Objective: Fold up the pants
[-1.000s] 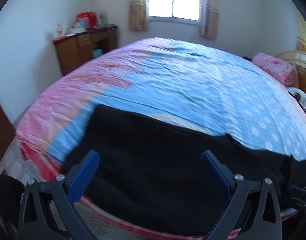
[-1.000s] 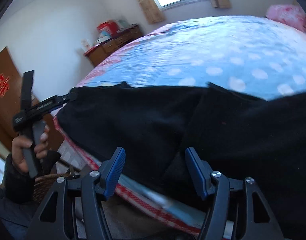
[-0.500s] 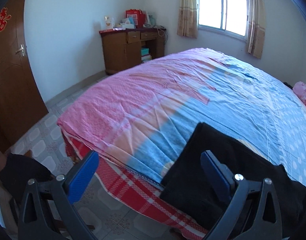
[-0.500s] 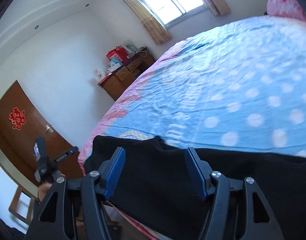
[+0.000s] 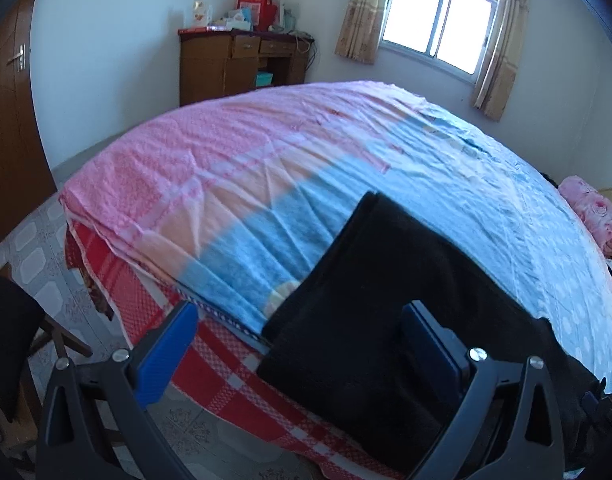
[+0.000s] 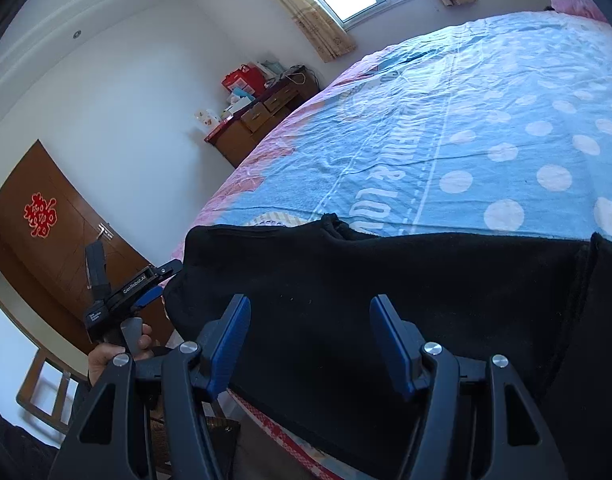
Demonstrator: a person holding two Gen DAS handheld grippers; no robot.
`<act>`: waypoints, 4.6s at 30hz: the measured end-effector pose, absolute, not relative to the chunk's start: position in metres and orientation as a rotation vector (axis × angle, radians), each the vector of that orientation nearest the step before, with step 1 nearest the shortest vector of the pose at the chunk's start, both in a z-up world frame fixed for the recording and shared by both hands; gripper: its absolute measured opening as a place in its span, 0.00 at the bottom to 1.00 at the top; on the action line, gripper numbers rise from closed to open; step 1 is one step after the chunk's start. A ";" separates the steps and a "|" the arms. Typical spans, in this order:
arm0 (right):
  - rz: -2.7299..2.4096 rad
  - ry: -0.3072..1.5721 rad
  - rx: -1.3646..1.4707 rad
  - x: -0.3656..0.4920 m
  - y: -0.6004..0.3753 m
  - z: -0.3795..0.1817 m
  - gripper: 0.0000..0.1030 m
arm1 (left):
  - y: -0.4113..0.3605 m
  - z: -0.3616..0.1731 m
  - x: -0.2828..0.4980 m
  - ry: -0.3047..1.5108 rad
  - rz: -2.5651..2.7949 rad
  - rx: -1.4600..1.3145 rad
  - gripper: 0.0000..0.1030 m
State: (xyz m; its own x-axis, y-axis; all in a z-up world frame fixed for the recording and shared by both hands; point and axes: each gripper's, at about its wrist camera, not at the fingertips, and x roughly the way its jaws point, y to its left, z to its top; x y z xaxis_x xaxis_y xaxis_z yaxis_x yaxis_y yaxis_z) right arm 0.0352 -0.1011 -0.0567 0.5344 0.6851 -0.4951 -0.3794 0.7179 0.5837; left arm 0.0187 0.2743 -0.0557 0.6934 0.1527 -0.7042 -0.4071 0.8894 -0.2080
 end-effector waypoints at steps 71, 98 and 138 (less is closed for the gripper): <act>0.477 0.753 0.559 0.034 -0.196 -0.044 0.62 | 0.176 0.030 0.022 0.469 -0.202 -0.374 0.26; 0.314 0.584 0.964 -0.052 -0.370 -0.065 0.62 | -0.169 0.012 -0.021 0.583 -0.917 0.106 0.26; 0.539 0.778 0.549 -0.032 -0.243 -0.061 0.62 | 0.201 0.032 0.013 0.445 0.051 -0.392 0.34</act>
State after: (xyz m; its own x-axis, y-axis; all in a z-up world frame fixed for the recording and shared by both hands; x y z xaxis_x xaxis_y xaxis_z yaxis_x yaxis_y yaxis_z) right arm -0.0321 -0.2430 -0.0612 0.5947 0.6312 -0.4980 -0.2448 0.7321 0.6357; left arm 0.0128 0.2015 0.0319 0.9025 -0.0364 -0.4292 -0.1330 0.9242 -0.3579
